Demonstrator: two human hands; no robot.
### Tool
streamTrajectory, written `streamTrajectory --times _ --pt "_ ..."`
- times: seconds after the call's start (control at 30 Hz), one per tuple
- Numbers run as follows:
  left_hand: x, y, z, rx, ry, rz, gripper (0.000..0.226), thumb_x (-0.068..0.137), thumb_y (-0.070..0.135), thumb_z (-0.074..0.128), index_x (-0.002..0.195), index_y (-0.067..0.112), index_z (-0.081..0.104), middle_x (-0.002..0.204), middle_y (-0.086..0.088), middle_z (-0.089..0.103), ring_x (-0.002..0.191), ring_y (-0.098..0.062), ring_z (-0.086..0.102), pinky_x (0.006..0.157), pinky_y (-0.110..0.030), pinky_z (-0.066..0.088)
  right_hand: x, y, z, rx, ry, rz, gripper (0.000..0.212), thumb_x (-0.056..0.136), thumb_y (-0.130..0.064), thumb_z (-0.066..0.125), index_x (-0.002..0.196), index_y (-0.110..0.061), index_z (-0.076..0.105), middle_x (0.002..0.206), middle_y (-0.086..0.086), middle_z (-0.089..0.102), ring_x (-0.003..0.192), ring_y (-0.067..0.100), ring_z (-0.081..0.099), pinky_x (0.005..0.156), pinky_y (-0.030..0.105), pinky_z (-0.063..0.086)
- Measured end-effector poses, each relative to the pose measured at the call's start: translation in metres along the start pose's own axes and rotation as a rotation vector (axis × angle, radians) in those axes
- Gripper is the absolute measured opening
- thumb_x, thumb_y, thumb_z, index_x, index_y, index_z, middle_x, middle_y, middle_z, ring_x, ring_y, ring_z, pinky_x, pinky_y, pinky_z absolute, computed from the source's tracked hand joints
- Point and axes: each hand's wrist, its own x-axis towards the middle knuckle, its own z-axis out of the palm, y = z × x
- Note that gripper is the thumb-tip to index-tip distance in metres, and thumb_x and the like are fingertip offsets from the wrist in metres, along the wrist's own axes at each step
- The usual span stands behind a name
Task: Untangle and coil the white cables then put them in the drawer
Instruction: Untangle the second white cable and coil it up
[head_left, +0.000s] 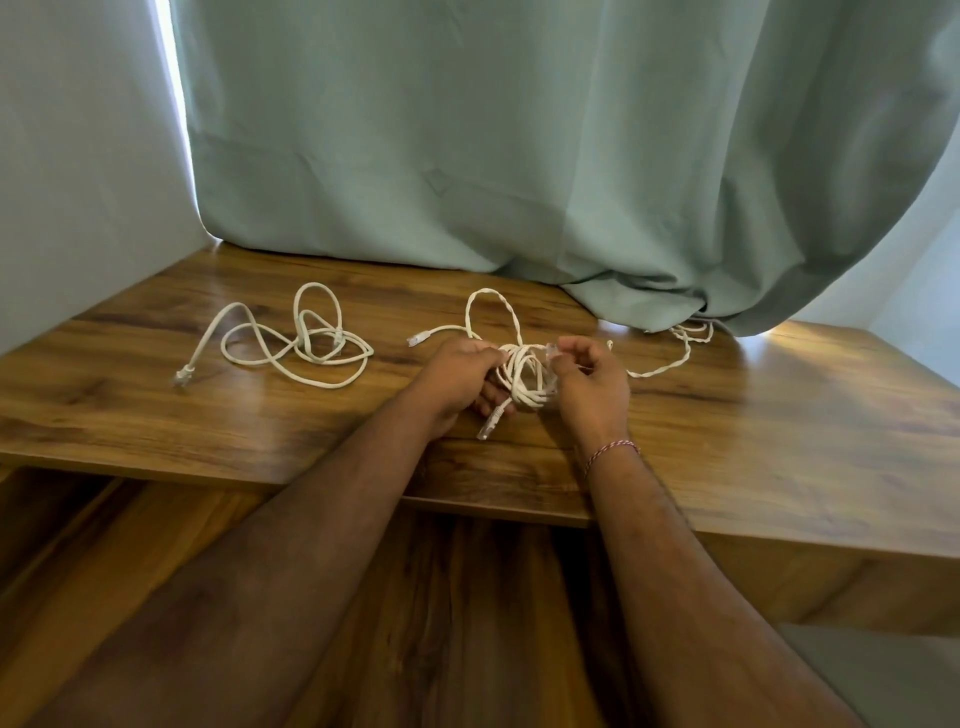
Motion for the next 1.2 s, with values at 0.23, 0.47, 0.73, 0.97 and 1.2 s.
streamTrajectory --times 0.23,0.47,0.73,0.97,1.2 --pt "0.001 0.013 0.012 0.65 0.005 0.06 0.035 0.101 0.028 0.058 0.086 0.001 0.075 0.069 -0.011 0.07 0.053 -0.017 0.06 0.054 -0.029 0.049 0.013 0.003 -0.036 -0.02 -0.027 0.139 0.011 0.09 -0.019 0.067 0.095 -0.024 0.074 0.09 0.006 0.079 0.084 0.029 0.078 0.079 0.054 0.064" --pt "0.005 0.001 0.027 0.667 0.143 0.273 0.018 0.097 0.023 0.06 0.098 0.016 0.076 0.086 0.007 0.071 0.077 -0.005 0.062 0.067 -0.026 0.049 0.001 0.001 -0.043 -0.458 0.04 -0.274 0.019 0.094 -0.009 0.06 0.105 -0.018 0.072 0.097 -0.004 0.071 0.087 0.013 0.066 0.083 0.034 0.057" --pt "-0.006 -0.002 -0.013 0.448 0.186 0.332 0.017 0.097 0.022 0.057 0.103 0.032 0.069 0.086 -0.004 0.074 0.072 -0.018 0.07 0.062 -0.035 0.056 -0.013 -0.028 0.0 -0.556 0.026 -0.688 0.032 0.087 -0.007 0.049 0.109 -0.016 0.071 0.107 -0.001 0.069 0.106 0.019 0.061 0.095 0.036 0.051" --pt "-0.049 0.009 -0.082 0.85 0.355 0.652 0.026 0.095 0.015 0.059 0.119 0.018 0.07 0.096 0.003 0.071 0.081 -0.014 0.063 0.071 -0.034 0.05 -0.04 -0.039 0.078 -0.397 -0.206 -0.688 0.036 0.083 0.001 0.05 0.107 -0.017 0.069 0.102 -0.002 0.068 0.1 0.018 0.061 0.088 0.035 0.052" --pt "-0.087 0.009 -0.148 1.22 0.819 0.705 0.037 0.083 0.021 0.061 0.12 0.019 0.065 0.108 -0.004 0.065 0.101 -0.029 0.06 0.082 -0.045 0.047 -0.075 -0.051 0.154 -0.292 -0.408 -0.592 0.022 0.091 -0.007 0.059 0.108 -0.018 0.068 0.093 -0.005 0.067 0.086 0.015 0.062 0.077 0.03 0.052"
